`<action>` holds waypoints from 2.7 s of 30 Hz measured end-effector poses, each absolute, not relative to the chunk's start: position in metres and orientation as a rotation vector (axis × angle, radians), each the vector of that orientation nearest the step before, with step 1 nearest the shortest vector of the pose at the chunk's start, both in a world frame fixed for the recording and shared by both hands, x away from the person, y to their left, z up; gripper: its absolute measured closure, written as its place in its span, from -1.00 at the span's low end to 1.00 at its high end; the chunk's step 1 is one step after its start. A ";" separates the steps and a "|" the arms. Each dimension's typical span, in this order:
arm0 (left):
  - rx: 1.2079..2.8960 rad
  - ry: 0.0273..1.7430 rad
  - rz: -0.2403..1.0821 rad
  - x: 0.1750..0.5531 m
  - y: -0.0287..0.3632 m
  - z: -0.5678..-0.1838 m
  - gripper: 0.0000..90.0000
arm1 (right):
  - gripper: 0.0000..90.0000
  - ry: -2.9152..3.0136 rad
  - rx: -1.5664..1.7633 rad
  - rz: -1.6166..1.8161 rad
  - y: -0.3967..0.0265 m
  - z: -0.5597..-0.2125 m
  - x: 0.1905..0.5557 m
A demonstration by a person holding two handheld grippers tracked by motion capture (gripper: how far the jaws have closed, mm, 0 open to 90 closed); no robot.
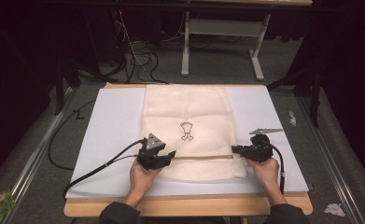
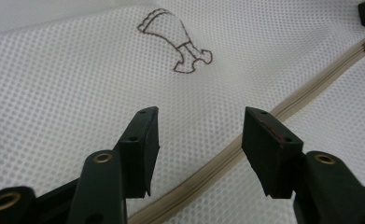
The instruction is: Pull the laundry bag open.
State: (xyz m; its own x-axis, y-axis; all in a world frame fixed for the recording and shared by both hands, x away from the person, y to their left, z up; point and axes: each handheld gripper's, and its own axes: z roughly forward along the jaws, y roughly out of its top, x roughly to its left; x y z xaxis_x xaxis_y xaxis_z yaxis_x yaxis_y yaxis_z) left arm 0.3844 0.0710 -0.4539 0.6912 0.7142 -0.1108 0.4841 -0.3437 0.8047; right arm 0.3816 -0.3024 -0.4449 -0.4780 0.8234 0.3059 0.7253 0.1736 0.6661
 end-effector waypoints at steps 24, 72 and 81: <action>2.073 0.817 0.222 0.385 0.011 -0.448 0.12 | 0.95 2.316 1.503 1.253 -0.296 -0.435 0.382; 2.089 0.714 0.085 0.383 -0.040 -0.453 0.38 | 0.95 2.318 1.445 1.287 -0.269 -0.429 0.391; 2.093 0.700 0.083 0.383 -0.051 -0.452 0.40 | 0.95 2.322 1.430 1.280 -0.267 -0.428 0.390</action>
State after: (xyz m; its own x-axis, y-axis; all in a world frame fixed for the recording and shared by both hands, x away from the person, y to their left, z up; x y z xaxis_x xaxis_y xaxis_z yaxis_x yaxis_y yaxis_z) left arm 0.3829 -0.0510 -0.4524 0.8377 0.5092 -0.1976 0.4485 -0.4349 0.7808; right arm 0.3900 -0.2674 -0.4280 -0.5428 0.7835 0.3025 0.6742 0.1918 0.7132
